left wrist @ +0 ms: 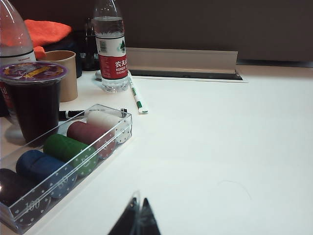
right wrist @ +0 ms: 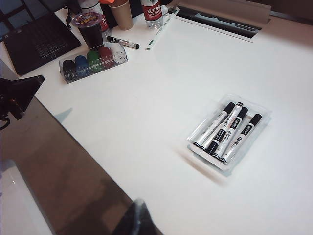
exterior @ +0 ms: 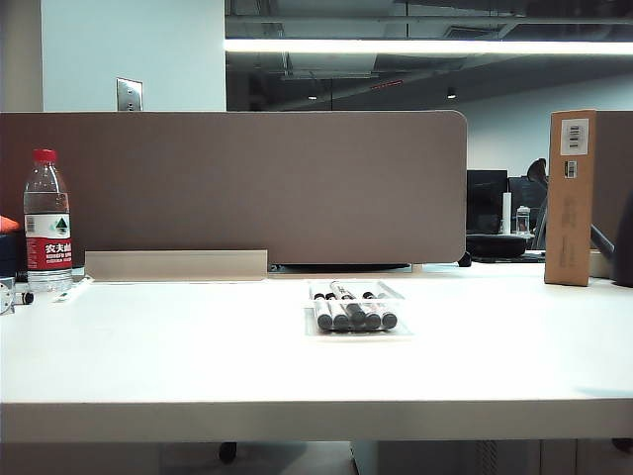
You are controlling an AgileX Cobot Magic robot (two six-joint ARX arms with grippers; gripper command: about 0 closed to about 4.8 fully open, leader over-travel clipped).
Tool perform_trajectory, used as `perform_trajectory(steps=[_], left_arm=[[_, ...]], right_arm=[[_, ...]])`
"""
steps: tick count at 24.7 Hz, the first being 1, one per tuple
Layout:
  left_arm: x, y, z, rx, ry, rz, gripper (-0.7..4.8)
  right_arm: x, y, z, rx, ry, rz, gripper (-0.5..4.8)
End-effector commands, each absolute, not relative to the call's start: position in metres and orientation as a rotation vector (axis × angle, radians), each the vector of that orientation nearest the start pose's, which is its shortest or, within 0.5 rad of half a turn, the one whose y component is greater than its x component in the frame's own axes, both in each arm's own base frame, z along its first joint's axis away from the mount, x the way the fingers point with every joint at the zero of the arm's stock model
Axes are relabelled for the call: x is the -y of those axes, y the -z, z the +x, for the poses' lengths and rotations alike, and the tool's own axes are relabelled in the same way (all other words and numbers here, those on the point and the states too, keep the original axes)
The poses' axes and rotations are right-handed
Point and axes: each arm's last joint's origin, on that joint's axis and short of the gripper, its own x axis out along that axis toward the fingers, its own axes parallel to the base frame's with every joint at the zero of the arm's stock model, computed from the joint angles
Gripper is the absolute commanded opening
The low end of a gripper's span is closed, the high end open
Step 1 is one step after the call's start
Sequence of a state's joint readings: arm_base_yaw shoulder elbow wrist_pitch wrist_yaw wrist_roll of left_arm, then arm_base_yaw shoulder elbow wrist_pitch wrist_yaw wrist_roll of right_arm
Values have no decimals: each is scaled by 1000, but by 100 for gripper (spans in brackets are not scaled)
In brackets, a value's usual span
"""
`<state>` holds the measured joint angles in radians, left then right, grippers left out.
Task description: Pick up the markers scattered on the table and put them into the packaging box, making sure the markers fit the shape of the box's grooves.
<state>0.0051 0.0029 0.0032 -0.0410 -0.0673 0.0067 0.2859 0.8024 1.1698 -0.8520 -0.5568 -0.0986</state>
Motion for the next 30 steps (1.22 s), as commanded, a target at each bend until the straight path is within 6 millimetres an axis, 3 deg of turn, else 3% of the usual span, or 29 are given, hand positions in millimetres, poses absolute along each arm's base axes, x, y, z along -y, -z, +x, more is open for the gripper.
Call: perform_trajectory(steps=[1, 7, 12, 18, 20, 22, 26, 28, 30], left_arm=[[-3, -163, 97, -24, -72, 8, -4], [-3, -163, 97, -24, -72, 8, -4], [-3, -163, 97, -24, -72, 8, -4], [-3, -163, 97, -24, -72, 8, -4], [-3, -163, 97, -24, -72, 8, -4], [-3, -163, 97, -24, -72, 8, -4], [-3, -163, 97, -24, -73, 8, -4], [-3, -163, 97, -24, -73, 8, -4], [-3, -163, 97, -24, -73, 8, -4]], right_arm=[[-50, -397, 115, -433, -851, -25, -5], [-49, -399, 117, -407, -802, -39, -6], [-32, -400, 104, -363, -617, -48, -6], [-14, -379, 87, -247, -424, -49, -6], [-10, -365, 86, -193, -338, -64, -6], [-8, -334, 86, -89, -247, -86, -6], [-6, -301, 92, -18, -145, -47, -6], [-7, -266, 99, 47, -141, -23, -6], [-7, -247, 101, 96, -145, -25, -6]])
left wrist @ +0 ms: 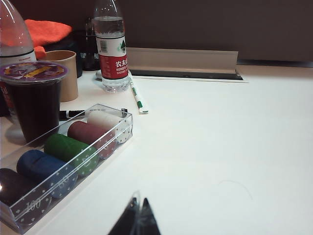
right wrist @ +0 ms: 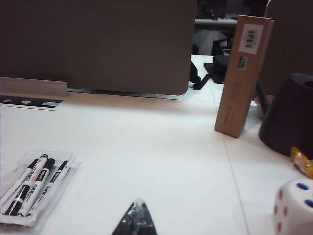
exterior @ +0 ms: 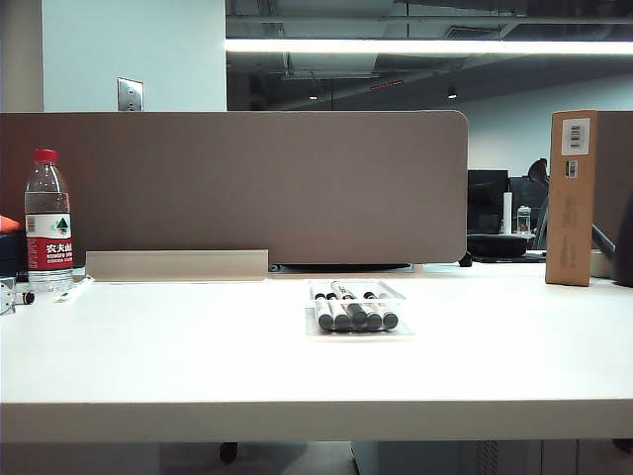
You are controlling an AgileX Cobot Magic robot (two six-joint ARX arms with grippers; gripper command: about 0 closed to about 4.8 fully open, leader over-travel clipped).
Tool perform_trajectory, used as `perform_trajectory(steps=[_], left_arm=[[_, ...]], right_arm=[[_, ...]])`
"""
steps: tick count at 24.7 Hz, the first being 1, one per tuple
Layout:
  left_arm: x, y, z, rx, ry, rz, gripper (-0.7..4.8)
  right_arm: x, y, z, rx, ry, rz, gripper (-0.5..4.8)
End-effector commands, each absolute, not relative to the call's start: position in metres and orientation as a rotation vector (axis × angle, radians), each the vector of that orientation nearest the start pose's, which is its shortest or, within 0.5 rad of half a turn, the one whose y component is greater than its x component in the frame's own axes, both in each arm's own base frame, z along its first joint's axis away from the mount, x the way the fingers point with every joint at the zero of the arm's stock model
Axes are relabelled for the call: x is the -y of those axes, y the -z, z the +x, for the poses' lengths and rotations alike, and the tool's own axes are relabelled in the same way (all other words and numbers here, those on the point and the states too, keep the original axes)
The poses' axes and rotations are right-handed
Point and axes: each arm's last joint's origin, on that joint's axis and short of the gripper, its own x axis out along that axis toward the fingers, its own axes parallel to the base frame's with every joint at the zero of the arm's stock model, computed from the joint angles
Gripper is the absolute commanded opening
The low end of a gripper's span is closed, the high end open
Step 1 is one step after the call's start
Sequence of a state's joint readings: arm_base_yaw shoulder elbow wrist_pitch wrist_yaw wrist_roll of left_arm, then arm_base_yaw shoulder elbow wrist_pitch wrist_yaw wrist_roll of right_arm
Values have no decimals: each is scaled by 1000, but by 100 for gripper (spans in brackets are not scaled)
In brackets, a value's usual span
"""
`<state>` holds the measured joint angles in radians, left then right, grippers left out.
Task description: Pick up the markers scattered on the table and put them into the packaging box, making sure the markers fit the shape of the box's grooves.
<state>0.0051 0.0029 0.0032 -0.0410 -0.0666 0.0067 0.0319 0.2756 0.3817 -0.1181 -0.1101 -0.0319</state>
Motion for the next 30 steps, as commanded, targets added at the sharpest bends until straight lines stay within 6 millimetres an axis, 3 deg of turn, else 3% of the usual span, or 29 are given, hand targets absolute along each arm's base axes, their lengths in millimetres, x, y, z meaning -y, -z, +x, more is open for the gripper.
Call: perform_trajectory(steps=[1, 6, 9, 16, 30], left_arm=[[-3, -163, 97, -24, -73, 8, -4], [-3, -163, 97, -24, -73, 8, -4], [-3, -163, 97, -24, -73, 8, -4], [-3, -163, 97, -24, -73, 8, -4], [-3, -163, 97, -24, -74, 8, -4]], right_arm=[[-7, -239, 102, 116, -146, -20, -6], [-6, -201, 98, 152, -122, 76, -6], [-4, -190, 96, 157, -108, 87, -6], [0, -178, 99, 137, -51, 98, -5], [0, -176, 97, 126, -29, 90, -5]])
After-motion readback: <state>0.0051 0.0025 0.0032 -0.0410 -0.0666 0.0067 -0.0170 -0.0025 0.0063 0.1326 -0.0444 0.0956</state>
